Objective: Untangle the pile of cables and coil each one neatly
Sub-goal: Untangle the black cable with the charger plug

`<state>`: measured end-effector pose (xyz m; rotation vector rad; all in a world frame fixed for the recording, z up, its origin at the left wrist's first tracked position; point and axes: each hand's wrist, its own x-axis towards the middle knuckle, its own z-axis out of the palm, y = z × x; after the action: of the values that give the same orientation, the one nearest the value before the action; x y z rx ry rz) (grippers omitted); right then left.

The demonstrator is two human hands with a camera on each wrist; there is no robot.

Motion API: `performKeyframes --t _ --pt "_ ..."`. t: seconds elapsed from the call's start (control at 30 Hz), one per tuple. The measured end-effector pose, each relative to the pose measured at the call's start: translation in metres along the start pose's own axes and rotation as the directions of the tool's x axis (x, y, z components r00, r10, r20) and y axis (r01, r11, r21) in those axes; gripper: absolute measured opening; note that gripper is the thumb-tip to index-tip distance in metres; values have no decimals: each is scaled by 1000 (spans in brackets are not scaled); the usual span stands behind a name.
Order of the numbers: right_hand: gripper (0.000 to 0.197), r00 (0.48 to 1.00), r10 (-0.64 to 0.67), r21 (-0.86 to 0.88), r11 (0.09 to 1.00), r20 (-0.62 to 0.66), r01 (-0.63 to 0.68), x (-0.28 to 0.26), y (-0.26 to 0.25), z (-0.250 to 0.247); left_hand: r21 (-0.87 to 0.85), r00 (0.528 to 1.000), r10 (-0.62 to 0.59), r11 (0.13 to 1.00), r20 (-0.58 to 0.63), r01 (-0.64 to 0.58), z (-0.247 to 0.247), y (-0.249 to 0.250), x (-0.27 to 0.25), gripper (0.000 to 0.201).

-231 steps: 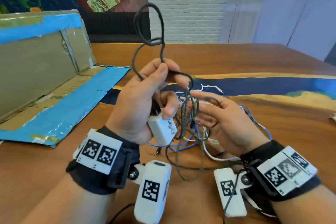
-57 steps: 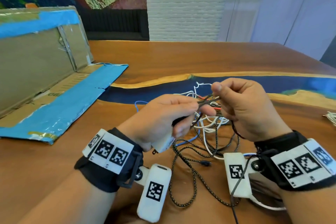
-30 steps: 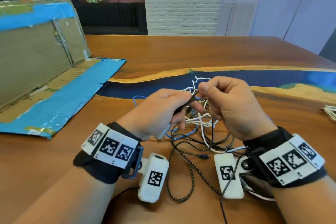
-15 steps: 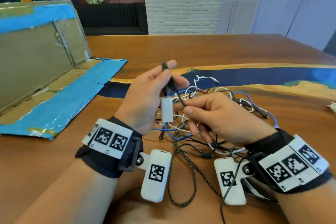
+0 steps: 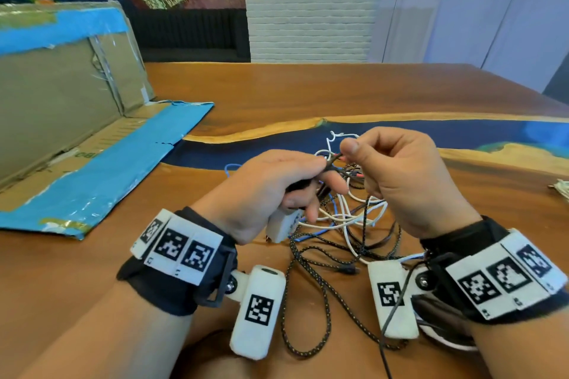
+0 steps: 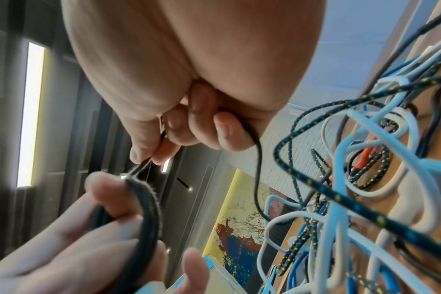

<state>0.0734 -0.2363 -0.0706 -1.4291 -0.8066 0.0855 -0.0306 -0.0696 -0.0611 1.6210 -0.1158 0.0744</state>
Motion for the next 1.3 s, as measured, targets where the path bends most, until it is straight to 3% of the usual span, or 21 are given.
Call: performKeyframes --t 0.17,0.23,0.4,0.53,0.63,0.73,0.9,1.03,1.17,1.3 --pt "17 998 55 30 998 44 -56 1 2 -4 -331 996 79 939 -52 -92 -3 9 -2 47" --pt "28 990 78 -18 997 117 -77 0 4 -3 -391 985 121 906 -123 -160 -1 11 -1 45" --pt "24 937 154 -132 984 312 -118 -6 3 7 -378 926 180 874 -332 -305 2 9 3 34" --pt "28 888 155 -184 980 434 -81 -11 1 11 -133 889 235 942 -393 -308 -4 4 7 34" --pt "29 890 95 -70 995 445 -71 -13 1 16 112 908 221 975 -357 -193 -8 1 9 34" --pt "33 939 57 71 994 340 -86 -12 -2 15 217 959 122 974 -257 -66 -6 1 6 26" --pt "31 988 58 183 979 142 -84 -8 -4 12 290 998 48 957 -48 -32 2 6 1 60" --pt "23 997 24 116 993 73 -32 -5 1 8 133 998 24 991 60 -32 7 6 -3 54" --pt "18 993 105 170 979 56 -113 -1 6 2 -206 993 100 972 -55 -110 5 10 -2 47" --pt "28 979 118 -50 993 167 -111 -2 8 3 -438 975 165 873 -148 -214 7 16 -3 46"
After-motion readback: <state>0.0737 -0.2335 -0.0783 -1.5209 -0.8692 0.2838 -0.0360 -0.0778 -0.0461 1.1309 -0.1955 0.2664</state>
